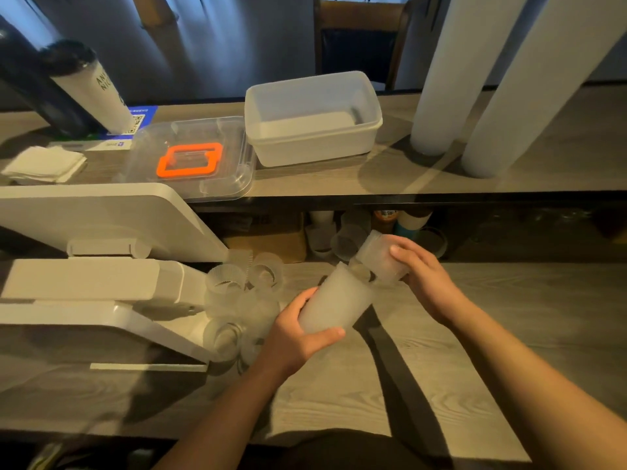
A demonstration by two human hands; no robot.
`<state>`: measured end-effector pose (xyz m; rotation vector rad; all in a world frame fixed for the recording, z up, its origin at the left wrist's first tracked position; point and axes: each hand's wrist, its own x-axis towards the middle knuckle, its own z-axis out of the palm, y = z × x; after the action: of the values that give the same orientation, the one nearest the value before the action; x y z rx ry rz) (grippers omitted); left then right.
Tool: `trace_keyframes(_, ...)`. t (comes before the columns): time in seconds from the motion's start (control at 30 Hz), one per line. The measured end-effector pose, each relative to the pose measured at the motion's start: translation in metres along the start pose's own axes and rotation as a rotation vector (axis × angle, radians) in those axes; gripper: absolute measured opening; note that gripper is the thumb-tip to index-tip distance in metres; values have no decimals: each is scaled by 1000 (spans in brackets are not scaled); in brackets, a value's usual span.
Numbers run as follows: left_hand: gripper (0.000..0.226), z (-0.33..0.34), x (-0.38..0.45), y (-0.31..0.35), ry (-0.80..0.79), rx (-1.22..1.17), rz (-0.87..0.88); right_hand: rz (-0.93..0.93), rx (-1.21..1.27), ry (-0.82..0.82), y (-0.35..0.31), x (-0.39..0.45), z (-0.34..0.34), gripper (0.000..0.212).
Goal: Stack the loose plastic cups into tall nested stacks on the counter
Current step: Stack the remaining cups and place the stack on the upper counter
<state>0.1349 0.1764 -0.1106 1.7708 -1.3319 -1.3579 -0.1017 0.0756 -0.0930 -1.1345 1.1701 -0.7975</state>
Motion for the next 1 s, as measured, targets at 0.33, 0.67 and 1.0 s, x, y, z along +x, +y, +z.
trace_keyframes(0.33, 91, -4, -4, 3, 23, 90, 4, -32, -177, -75, 0, -18, 31, 48)
trace_keyframes(0.67, 83, 3, -1, 2, -35, 41, -56, 46, -175, -121, 11, -20, 51, 64)
trace_keyframes(1.0, 76, 4, 10, -4, 58, -148, -146, 239, -356, 258, 87, 31, 9, 84)
